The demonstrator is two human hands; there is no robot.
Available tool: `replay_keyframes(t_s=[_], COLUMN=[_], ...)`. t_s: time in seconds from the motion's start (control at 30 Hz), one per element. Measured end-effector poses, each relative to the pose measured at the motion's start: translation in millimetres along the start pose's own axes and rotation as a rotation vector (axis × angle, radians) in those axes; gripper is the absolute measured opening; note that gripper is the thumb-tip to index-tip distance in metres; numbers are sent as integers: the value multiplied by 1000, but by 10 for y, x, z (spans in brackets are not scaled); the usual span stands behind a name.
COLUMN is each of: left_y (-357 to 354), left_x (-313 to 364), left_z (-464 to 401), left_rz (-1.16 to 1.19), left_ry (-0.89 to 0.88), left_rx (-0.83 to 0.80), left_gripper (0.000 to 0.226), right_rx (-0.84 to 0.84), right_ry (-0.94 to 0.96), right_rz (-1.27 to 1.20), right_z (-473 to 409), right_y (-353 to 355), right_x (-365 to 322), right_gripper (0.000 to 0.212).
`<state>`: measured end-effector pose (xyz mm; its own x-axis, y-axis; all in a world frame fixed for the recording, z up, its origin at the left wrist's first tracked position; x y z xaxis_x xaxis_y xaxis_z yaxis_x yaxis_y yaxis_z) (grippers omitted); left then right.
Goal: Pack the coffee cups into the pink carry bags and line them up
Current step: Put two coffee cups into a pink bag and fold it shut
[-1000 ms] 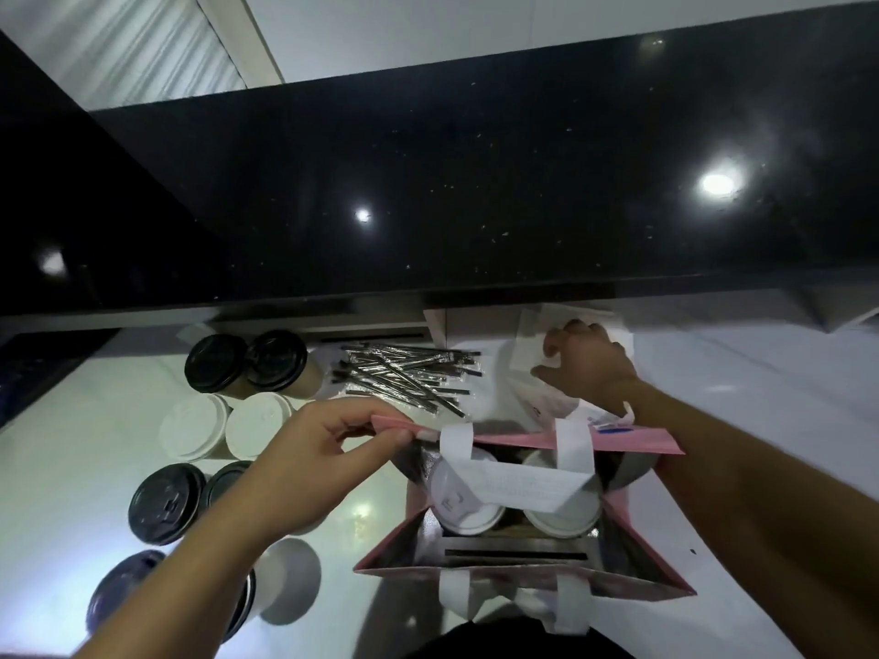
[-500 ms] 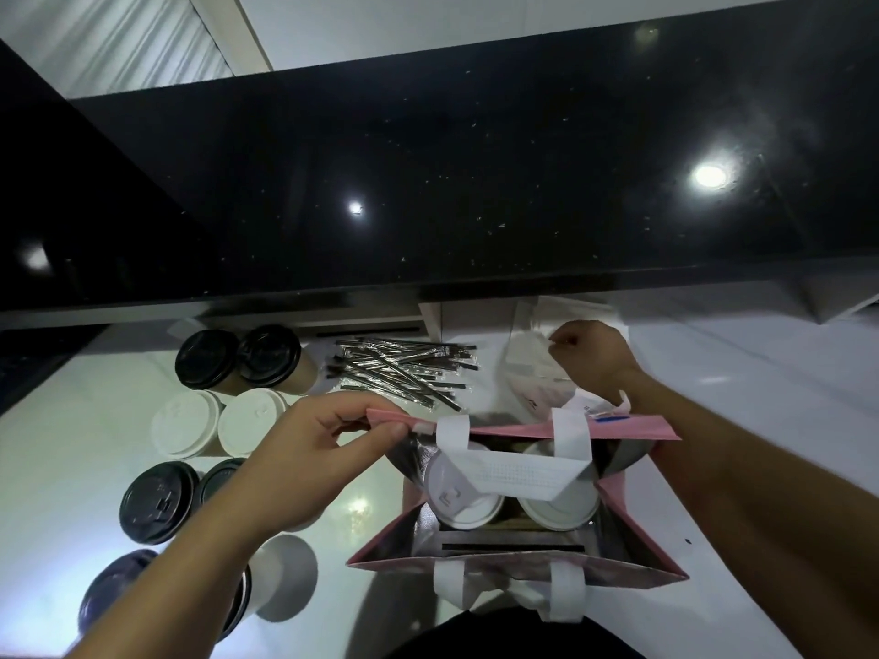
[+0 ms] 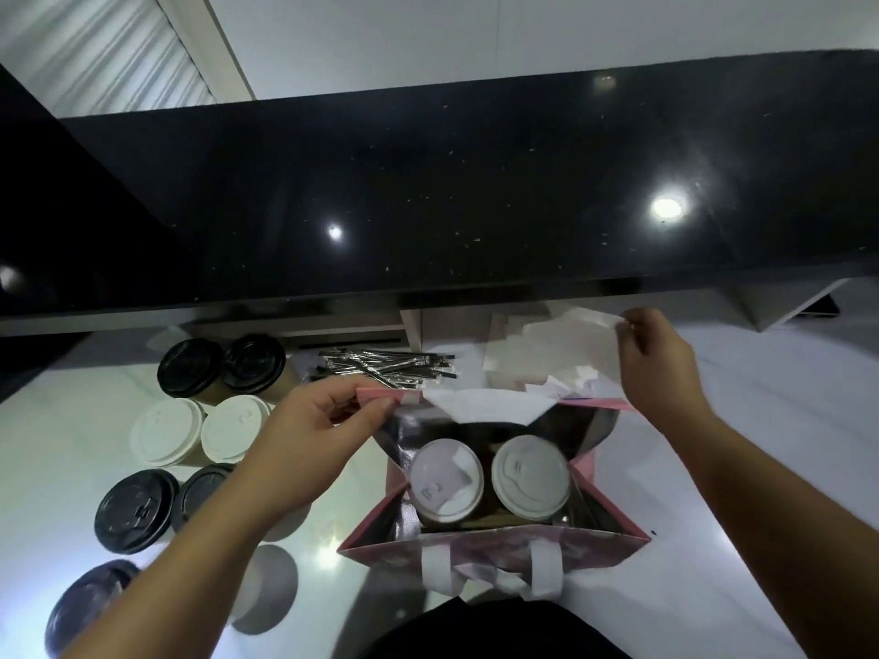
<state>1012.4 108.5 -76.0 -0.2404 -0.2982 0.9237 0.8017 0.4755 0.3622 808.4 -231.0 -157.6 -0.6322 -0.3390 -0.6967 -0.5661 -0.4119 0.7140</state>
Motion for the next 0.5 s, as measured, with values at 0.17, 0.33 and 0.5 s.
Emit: replay_keyframes(t_s=[0.17, 0.33, 0.5], left_y=[-33, -38, -50], left_x=[22, 9, 30], left_z=[28, 38, 41], left_rz=[-88, -108, -113], left_ry=[18, 20, -13], left_rx=[51, 70, 72], left_gripper=[17, 16, 20], right_rx=[106, 221, 283], right_ry=[66, 25, 84], right_rz=[-66, -295, -396], right_z=[522, 947, 1341], right_y=[516, 959, 1346], right_x=[-144, -457, -930], right_gripper=[13, 14, 21])
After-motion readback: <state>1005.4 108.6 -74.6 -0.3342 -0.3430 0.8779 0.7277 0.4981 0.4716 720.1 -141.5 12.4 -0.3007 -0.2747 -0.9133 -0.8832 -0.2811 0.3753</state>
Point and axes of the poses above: each hand's wrist, its own z-axis away from the middle knuckle, its own y-axis out of the back of the hand, x = y × z, the point moved 4 cm from there along -z, towards the middle knuckle, and after that the axes turned 5 degrees about -x, right-handed, at the moved point
